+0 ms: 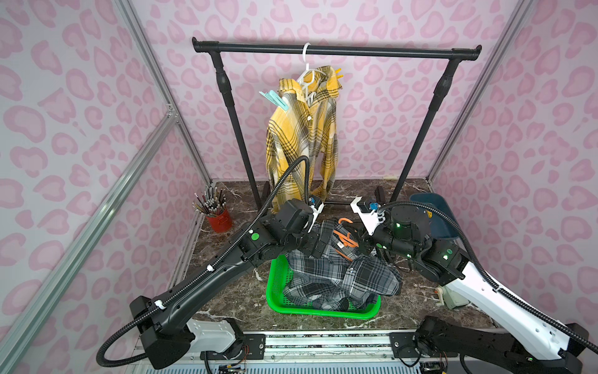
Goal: Remove the clothespins securing long-sleeve shirts to the hanger
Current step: Remove the long-sleeve shirt from the hanger.
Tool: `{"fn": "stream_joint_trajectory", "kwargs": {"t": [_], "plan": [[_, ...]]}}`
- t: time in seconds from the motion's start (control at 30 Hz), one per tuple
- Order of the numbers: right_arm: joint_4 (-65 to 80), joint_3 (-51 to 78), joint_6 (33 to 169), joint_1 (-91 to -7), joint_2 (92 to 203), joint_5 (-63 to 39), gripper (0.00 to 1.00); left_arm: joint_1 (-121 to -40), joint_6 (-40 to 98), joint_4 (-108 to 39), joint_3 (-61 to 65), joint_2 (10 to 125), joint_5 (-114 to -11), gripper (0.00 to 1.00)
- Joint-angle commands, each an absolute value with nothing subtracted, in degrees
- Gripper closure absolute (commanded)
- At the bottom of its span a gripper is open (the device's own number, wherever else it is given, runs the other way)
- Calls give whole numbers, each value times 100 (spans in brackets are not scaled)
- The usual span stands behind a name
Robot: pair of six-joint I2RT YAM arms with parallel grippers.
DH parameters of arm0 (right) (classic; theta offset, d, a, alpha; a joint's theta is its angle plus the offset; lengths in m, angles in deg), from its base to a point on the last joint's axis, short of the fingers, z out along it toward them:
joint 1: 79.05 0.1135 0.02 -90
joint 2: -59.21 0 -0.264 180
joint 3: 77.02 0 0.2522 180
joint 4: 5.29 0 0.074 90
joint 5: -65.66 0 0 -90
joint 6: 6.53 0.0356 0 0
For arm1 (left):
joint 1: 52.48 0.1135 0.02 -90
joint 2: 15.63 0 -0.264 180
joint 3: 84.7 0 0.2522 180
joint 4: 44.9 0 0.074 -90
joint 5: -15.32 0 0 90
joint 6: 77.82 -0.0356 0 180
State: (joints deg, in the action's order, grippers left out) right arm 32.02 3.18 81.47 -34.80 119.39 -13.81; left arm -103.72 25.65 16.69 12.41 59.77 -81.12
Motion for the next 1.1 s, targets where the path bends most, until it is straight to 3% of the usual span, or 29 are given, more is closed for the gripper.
{"fn": "stream_joint_trajectory", "kwargs": {"t": [0.0,0.3,0.47,0.53,0.63,0.67,1.07], "plan": [[3087,294,8233,-3450,11915,-1470,100,-10501,2667,1436,1316,6034,-8018,2],[3040,258,8321,-3351,11820,-1467,100,-10688,2803,1429,1414,6382,-8377,5],[3053,215,8347,-3291,11690,-1336,100,-10688,2752,1561,1449,6548,-8729,23],[3044,190,8347,-3277,11636,-1238,100,-10688,2743,1565,1464,6578,-8838,39],[3123,155,8347,-3264,11598,-1160,100,-10688,2737,1693,1598,6621,-8992,87],[3185,154,8339,-3266,11590,-1157,100,-10688,2736,1727,1647,6618,-9029,97],[3580,103,8138,-3279,11413,-1033,100,-9996,2625,1918,1525,6194,-9156,97]]}}
